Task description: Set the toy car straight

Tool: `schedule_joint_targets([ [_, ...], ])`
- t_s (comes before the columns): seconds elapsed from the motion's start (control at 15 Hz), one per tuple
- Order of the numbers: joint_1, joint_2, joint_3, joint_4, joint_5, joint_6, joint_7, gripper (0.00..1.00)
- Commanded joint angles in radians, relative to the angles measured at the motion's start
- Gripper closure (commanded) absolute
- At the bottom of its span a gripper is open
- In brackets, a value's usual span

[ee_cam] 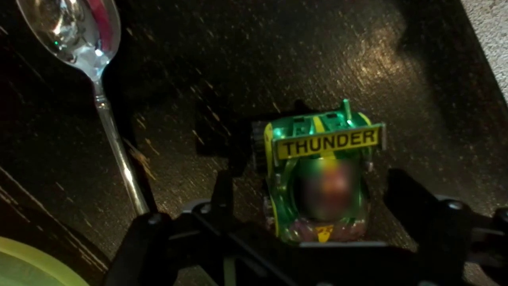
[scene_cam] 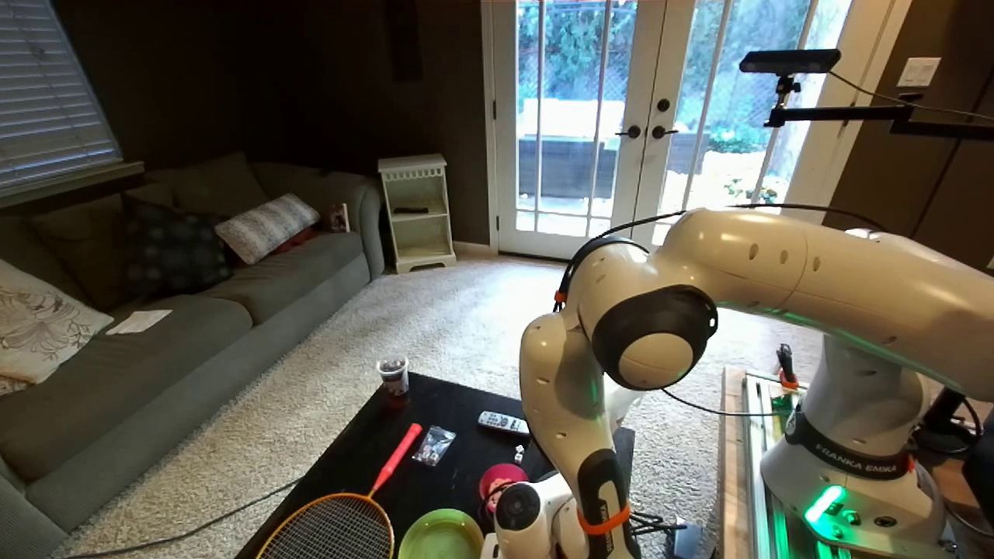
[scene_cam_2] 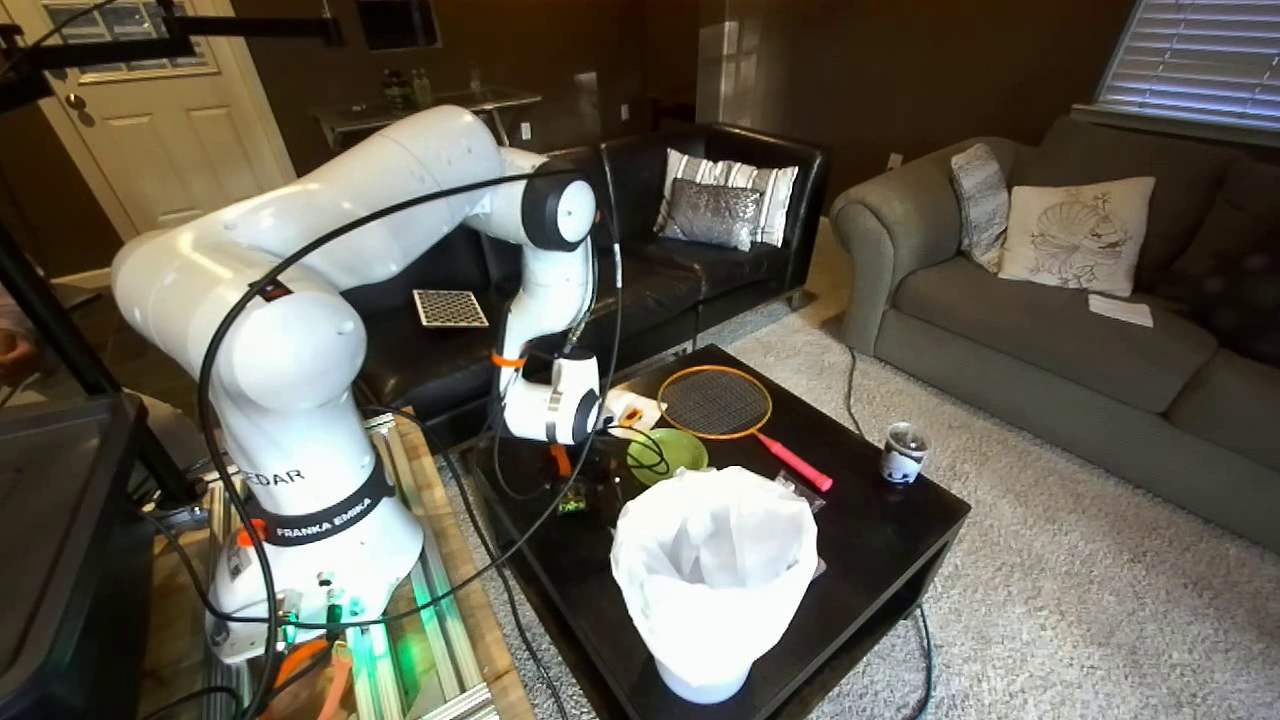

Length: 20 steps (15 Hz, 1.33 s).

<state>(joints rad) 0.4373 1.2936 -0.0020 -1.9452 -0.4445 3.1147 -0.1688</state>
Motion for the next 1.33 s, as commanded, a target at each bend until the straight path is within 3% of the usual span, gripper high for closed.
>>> schedule_joint_targets([
  [0.0,-0.029,0.026,0.025,0.027,0.019,0.0,-0.048,0.28],
  [0.07,-0.031,0.025,0.026,0.025,0.019,-0.001,-0.052,0.3],
  [0.33,-0.042,0.021,0.033,0.022,0.016,-0.006,-0.068,0.58],
  [1.27,-0.064,-0.039,0.055,-0.038,0.079,0.022,-0.014,0.58],
])
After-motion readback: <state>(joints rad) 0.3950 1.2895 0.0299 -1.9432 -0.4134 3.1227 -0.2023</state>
